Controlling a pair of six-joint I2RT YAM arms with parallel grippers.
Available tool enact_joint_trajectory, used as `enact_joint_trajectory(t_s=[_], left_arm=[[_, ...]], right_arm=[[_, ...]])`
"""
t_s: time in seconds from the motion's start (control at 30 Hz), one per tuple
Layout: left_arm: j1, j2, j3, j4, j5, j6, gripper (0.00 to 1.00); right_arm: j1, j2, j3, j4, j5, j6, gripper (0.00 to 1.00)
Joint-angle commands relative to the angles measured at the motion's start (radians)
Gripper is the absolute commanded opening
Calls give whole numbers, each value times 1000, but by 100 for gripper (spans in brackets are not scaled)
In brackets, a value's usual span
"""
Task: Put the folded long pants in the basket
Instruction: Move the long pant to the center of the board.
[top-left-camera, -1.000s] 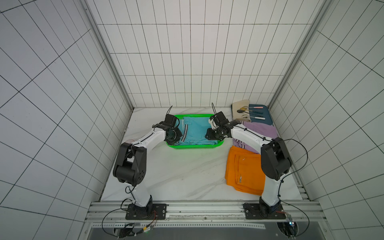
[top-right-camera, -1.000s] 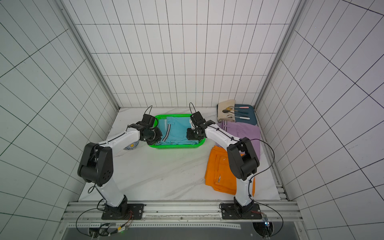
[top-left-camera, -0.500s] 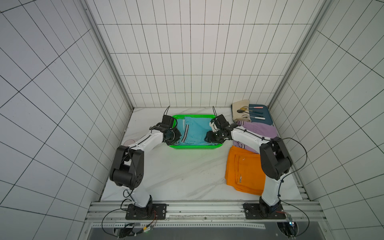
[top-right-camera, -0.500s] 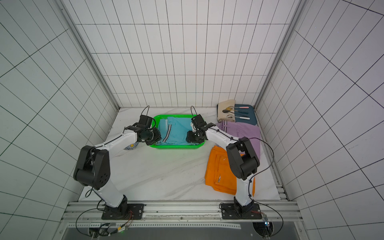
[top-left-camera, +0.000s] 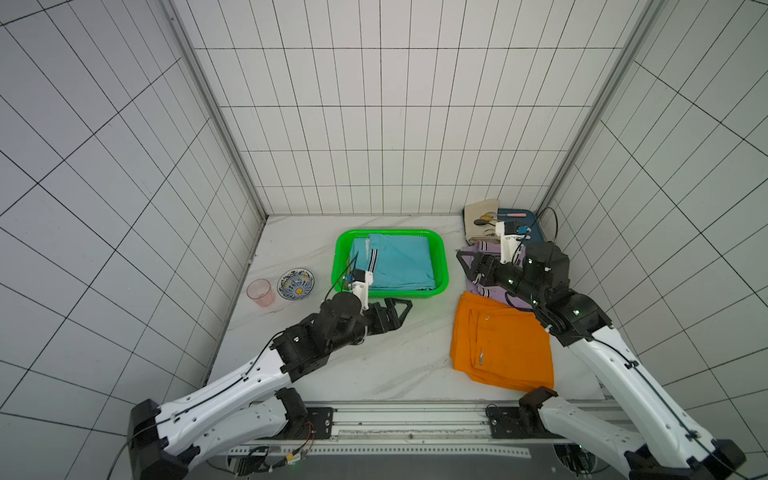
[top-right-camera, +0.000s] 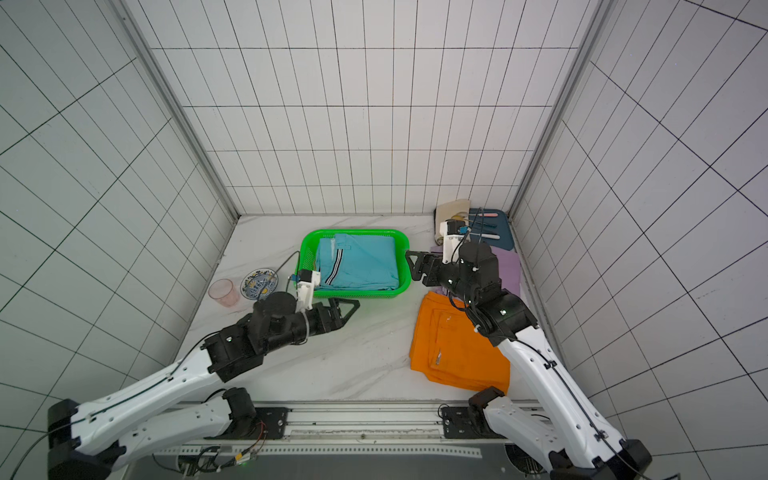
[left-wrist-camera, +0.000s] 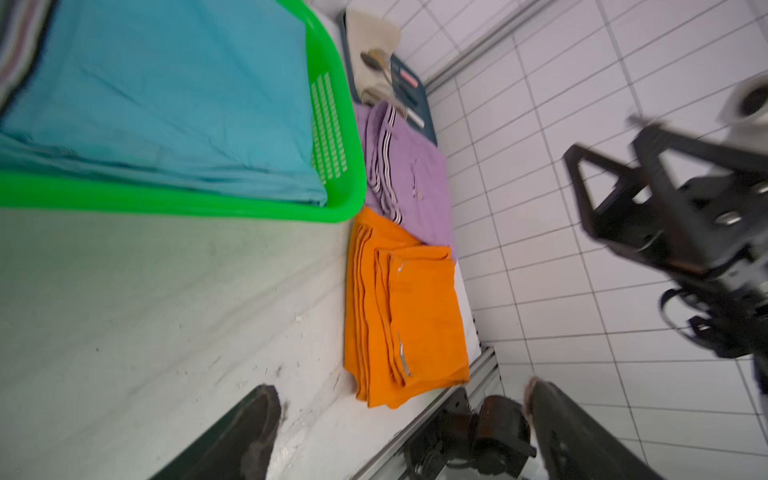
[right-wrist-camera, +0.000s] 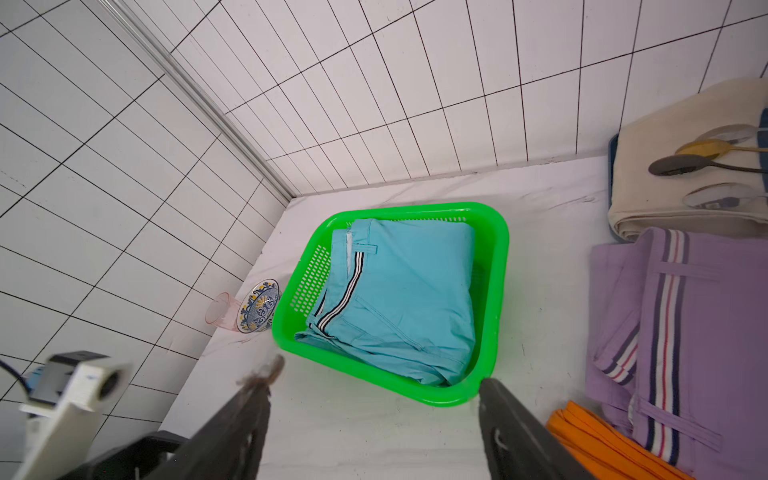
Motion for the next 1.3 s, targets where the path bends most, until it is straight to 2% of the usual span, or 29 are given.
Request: enact_joint_trajectory(t_s=[0.0, 0.07, 0.2, 0.4, 0.53, 0.8, 0.87, 0.93, 0.97, 1.03, 1.1, 1.27], left_arm=[[-116, 204, -16, 124, -41, -29, 97], [-155, 329, 15, 153, -60, -28, 97], [-156, 544, 48, 273, -43, -54, 97], [-156, 781, 155, 326, -2, -52, 97], [-154, 887, 198, 370, 14, -78, 97], [-146, 1100, 331, 400, 89, -110, 85], [-139, 1128, 340, 416, 93, -123, 79], [-126, 1149, 334, 449, 105, -133, 67], [-121, 1154, 327, 470, 111, -137, 58], [-106, 1161, 305, 509, 119, -142, 31], [-89, 1155, 267, 542, 120, -154, 0], [-30, 1061, 90, 664, 146, -168, 0]], right_arm=[[-15, -121, -37, -99, 96, -39, 86], [-17, -178, -46, -106, 156, -53, 87], [-26, -244, -70, -110, 249, -57, 91], [-35, -224, -69, -110, 223, -54, 92], [-44, -189, -66, -111, 202, -48, 91], [-61, -185, -70, -110, 191, -46, 92], [-64, -182, -70, -111, 187, -46, 92], [-67, -178, -69, -111, 182, -42, 92], [-70, -174, -69, -110, 174, -40, 92], [-72, -169, -66, -111, 158, -39, 92], [-75, -167, -65, -111, 150, -37, 92], [-81, -159, -67, -107, 132, -32, 92]])
